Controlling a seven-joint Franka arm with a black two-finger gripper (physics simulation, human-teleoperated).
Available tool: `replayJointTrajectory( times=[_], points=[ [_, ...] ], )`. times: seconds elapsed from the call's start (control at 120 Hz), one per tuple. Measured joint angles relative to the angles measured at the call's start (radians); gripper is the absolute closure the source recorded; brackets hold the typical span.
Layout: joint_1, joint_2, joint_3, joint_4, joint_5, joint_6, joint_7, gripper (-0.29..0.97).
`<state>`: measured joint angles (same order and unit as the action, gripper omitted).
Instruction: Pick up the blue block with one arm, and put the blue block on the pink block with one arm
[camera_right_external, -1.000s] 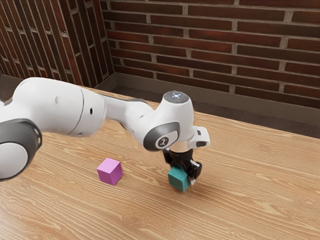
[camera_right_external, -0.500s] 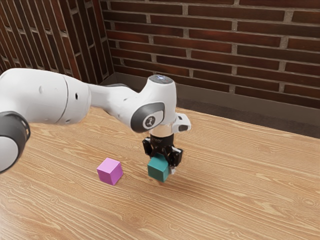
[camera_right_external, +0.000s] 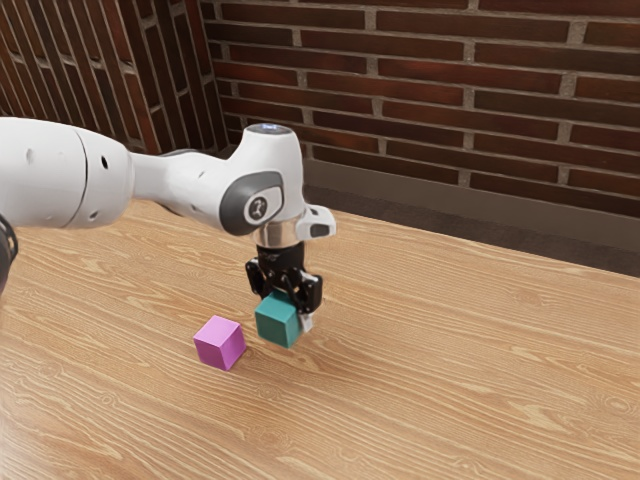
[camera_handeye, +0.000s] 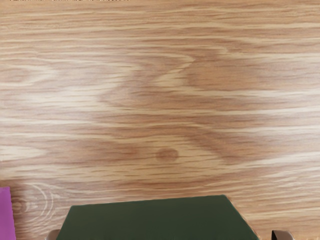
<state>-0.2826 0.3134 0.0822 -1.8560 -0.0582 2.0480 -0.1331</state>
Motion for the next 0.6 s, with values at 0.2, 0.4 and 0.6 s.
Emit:
replayJointTrajectory(
  times=[0.2,0.4,0.6],
  points=[
    [0.048,-0.02,0.0,-0.008,-0.004,-0.004,0.105,0.36],
    [0.089,-0.068,0.0,-0.07,-0.004,-0.006,0.198,0.36],
    [0.095,-0.09,0.043,-0.104,-0.004,-0.006,0.28,0.36]
  ],
)
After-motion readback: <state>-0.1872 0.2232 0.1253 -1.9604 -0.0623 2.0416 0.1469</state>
